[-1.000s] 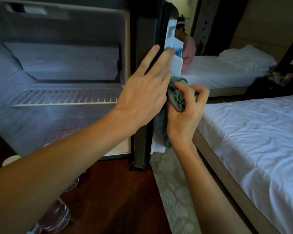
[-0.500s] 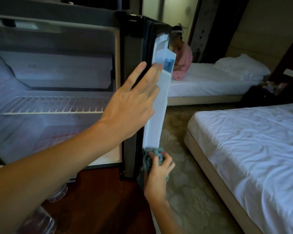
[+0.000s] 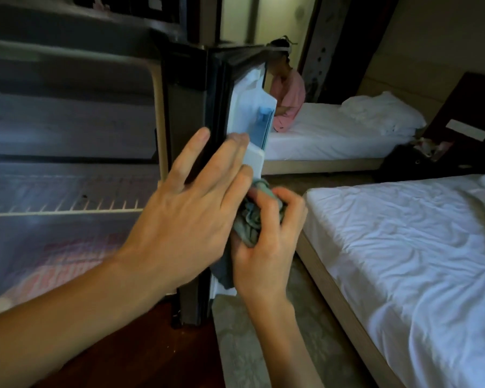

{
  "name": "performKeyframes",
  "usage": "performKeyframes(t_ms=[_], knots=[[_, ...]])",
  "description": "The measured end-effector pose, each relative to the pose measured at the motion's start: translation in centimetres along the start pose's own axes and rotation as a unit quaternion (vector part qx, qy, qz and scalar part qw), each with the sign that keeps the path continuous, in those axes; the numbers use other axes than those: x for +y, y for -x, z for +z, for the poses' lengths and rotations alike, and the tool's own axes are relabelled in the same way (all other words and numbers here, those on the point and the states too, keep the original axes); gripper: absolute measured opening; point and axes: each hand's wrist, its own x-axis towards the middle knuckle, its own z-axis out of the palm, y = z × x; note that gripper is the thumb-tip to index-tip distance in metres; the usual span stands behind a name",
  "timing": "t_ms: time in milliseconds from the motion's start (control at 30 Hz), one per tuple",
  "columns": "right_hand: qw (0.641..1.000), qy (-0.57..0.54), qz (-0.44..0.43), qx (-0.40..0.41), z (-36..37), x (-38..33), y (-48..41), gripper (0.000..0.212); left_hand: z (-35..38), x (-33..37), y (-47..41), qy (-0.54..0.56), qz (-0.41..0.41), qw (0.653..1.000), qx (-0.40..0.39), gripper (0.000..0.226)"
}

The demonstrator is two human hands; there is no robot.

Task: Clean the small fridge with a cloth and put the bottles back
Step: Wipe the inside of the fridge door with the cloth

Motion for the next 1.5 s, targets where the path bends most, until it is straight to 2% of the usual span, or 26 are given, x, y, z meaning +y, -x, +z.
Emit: performKeyframes(t_ms=[133,333,433,533,600,700,767,867,967,1033,1133,1233,1367,1467,1500], knots=[[0.998,-0.049,0.01,-0.025,-0.4,1.9,1.2,0.041,-0.9,0.5,-0.6,0.028,-0.013,0.999,-0.016,0.04],[0.984,0.019,-0.08,-0.156,-0.2,6.1,6.3,0.061,-0.4,2.1,-1.1,0.082,-0.094,0.992,-0.021,0.043],[0.978,-0.075,-0.054,-0.188,0.0,9.1,8.7,0.067,-0.7,3.4,-0.5,0.122,-0.111,0.986,0.002,0.026],[0.955,-0.201,-0.014,-0.217,-0.2,12.3,9.3,0.044,-1.1,7.1,0.7,0.147,-0.128,0.981,0.004,0.019],[0.937,-0.24,-0.002,-0.254,-0.6,14.2,9.3,0.039,-1.2,10.2,1.9,0.17,-0.202,0.964,-0.02,0.018],[0.918,-0.256,0.009,-0.304,-1.6,17.4,8.4,0.039,-0.5,14.7,3.1,0.205,-0.362,0.908,-0.039,0.02],[0.908,-0.249,0.016,-0.336,-2.2,19.8,7.7,0.04,0.5,17.2,3.1,0.207,-0.427,0.879,-0.043,0.026],[0.903,-0.244,0.048,-0.35,-3.2,23.7,6.6,0.044,2.8,20.2,2.3,0.185,-0.432,0.879,-0.085,0.026],[0.906,-0.23,0.075,-0.348,-3.2,26.3,5.3,0.043,4.8,22.1,2.3,0.159,-0.429,0.871,-0.178,0.027],[0.911,-0.216,0.054,-0.347,-2.2,27.1,4.3,0.041,5.5,22.2,2.3,0.156,-0.447,0.852,-0.224,0.034],[0.909,-0.217,-0.001,-0.355,0.5,26.8,2.2,0.043,5.8,21.8,2.1,0.156,-0.438,0.849,-0.253,0.038],[0.907,-0.245,0.01,-0.341,3.4,26.2,0.4,0.044,5.4,21.9,2.0,0.156,-0.437,0.841,-0.277,0.036],[0.905,-0.264,0.06,-0.329,5.7,26.4,0.6,0.042,4.9,21.9,2.4,0.162,-0.461,0.837,-0.247,0.043],[0.888,-0.292,0.068,-0.349,6.6,26.8,1.4,0.043,5.3,21.7,3.0,0.153,-0.51,0.83,-0.167,0.011],[0.882,-0.304,0.066,-0.354,6.9,26.9,1.8,0.043,5.5,21.7,3.2,0.15,-0.536,0.818,-0.145,0.008]])
